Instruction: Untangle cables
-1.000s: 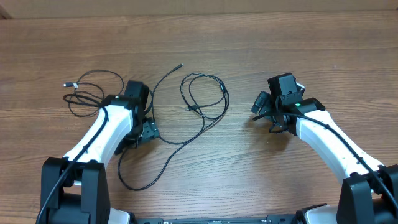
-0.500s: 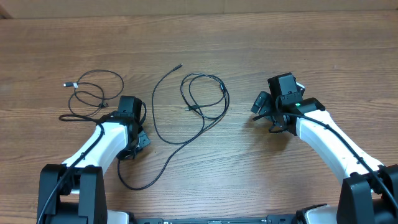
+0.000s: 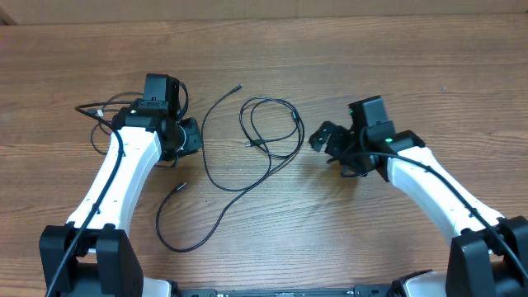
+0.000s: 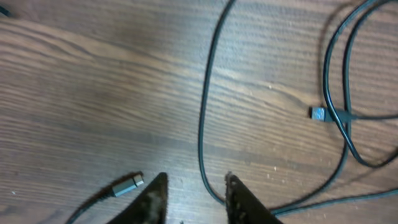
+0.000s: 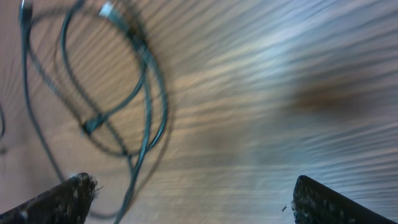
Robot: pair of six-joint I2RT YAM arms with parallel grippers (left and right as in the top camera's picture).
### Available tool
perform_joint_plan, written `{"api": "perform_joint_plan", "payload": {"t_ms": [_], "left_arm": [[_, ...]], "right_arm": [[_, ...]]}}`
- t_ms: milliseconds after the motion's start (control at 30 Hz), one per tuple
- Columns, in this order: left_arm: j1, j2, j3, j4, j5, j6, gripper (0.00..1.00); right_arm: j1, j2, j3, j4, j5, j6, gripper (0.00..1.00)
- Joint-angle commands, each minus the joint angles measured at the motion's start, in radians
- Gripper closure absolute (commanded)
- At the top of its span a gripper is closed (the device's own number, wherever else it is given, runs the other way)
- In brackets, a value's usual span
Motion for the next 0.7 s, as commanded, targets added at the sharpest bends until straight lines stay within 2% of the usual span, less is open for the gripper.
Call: {"api": "perform_joint_plan", "payload": {"t_ms": [0, 33, 133, 167, 333, 533, 667], "left_arm": [[0.006, -0.008, 0.011, -0.050, 0.009, 0.025, 0.29], [0.006, -0.008, 0.011, -0.068, -0.010, 0.023, 0.21], [0.006, -0.008, 0.011, -0.145, -0.060, 0.022, 0.07], [0.006, -0.008, 0.010, -0.166, -0.063, 0.019, 0.05], [0.005, -0.008, -0.060, -0.192, -0.148, -0.079, 0.00], [0.006, -0.008, -0.259, -0.035, -0.324, -0.187, 0.02], [0.006, -0.008, -0.371, 0.084, -0.351, -0.215, 0.07]], "right_arm": [[0.053, 0.008, -0.034, 0.009, -0.038, 0.004, 0.00], [0.063, 0.008, -0.043, 0.019, -0.034, 0.004, 0.00], [0.086, 0.009, -0.065, 0.032, 0.018, 0.004, 0.00], [0.089, 0.009, -0.067, 0.031, 0.038, 0.003, 0.00], [0.091, 0.009, -0.071, 0.036, 0.059, 0.004, 0.00], [0.091, 0.009, -0.071, 0.043, 0.060, 0.004, 0.00], [0.091, 0.009, -0.071, 0.043, 0.060, 0.004, 0.00]]}}
